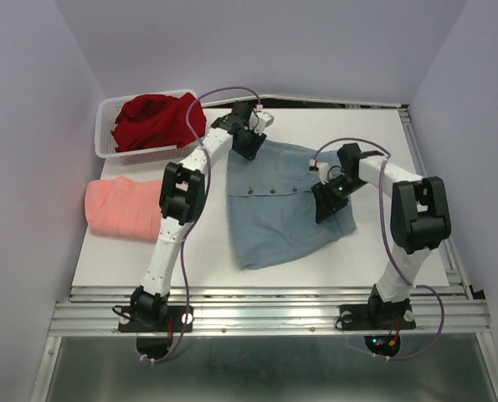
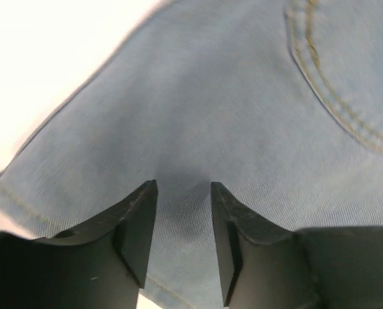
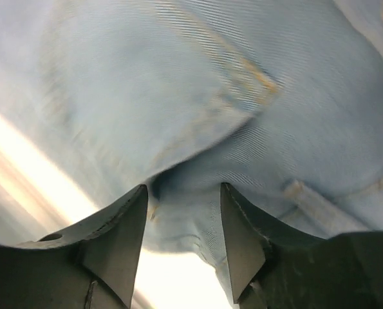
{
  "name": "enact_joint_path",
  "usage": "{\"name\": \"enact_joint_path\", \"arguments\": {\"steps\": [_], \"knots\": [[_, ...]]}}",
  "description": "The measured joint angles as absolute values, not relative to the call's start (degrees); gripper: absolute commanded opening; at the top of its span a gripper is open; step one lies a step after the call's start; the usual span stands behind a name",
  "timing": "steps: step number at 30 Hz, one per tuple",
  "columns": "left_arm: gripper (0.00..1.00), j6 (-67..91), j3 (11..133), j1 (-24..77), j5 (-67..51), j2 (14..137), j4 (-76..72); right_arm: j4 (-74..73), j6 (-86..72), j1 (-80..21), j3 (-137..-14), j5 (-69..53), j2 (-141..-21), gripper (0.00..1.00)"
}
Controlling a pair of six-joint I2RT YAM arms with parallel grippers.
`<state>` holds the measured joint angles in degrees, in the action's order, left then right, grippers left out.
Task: Fold and stack the skirts
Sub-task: Flatten the skirt out
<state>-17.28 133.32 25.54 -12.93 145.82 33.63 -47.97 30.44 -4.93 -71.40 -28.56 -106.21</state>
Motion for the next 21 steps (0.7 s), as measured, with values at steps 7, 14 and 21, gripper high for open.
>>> {"name": "enact_joint_path", "arguments": {"steps": [7,14,21], "knots": [[0.52,-20.47,115.52,25.06,-13.1,131.79,30.2,-54.13,22.22,-10.22,-87.33,-40.42,-106.74,0.55],[0.52,-23.99,94.17,32.03,-14.79,108.14,26.26,-44.71,15.46,-6.57,-103.33,-30.89,-113.58,0.5],[0.49,-23.88,82.02,39.42,-16.36,105.34,22.44,-41.91,14.79,-6.44,-108.79,-22.17,-125.21,0.43]]}}
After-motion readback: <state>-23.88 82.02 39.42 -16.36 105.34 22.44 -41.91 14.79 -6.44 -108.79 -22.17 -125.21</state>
